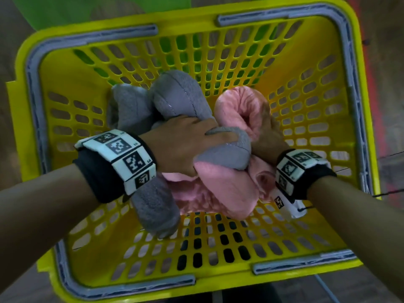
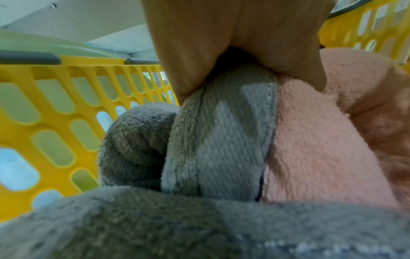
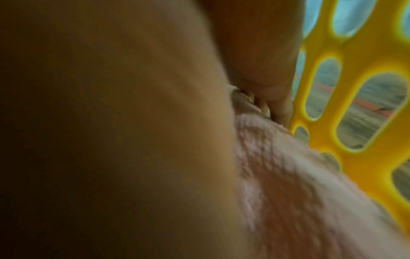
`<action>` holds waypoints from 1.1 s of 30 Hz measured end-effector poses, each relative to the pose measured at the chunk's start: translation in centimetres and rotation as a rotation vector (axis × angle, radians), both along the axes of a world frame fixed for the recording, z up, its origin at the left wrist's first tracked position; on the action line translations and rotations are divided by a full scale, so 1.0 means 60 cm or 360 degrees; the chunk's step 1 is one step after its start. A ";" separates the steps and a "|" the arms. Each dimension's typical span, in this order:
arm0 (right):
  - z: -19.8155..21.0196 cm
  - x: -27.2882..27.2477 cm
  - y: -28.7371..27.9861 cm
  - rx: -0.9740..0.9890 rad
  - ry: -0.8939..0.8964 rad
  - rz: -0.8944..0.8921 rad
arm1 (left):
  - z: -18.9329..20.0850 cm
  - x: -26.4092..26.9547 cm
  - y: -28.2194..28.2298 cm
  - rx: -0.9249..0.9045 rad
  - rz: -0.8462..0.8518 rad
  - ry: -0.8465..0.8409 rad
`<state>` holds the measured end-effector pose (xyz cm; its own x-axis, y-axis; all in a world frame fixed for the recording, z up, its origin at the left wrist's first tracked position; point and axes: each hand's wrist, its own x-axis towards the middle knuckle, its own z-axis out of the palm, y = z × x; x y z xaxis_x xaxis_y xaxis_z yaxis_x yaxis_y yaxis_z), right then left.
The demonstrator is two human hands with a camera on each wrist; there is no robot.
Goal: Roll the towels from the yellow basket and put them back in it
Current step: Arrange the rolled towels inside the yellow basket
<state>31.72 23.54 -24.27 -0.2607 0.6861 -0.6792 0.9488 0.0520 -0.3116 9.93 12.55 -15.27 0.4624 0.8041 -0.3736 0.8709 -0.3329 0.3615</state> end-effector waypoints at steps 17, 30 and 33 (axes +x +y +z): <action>0.095 0.018 0.022 -0.0077 0.0119 -0.0177 | -0.002 0.026 -0.008 0.0158 0.0399 -0.0238; 0.183 -0.238 -0.190 -0.0161 0.0492 0.0422 | -0.052 -0.035 -0.152 -0.0605 0.2853 -0.0208; 0.153 -0.285 -0.216 -0.0117 0.0354 0.0326 | -0.086 -0.033 -0.171 -0.0881 0.2887 -0.0404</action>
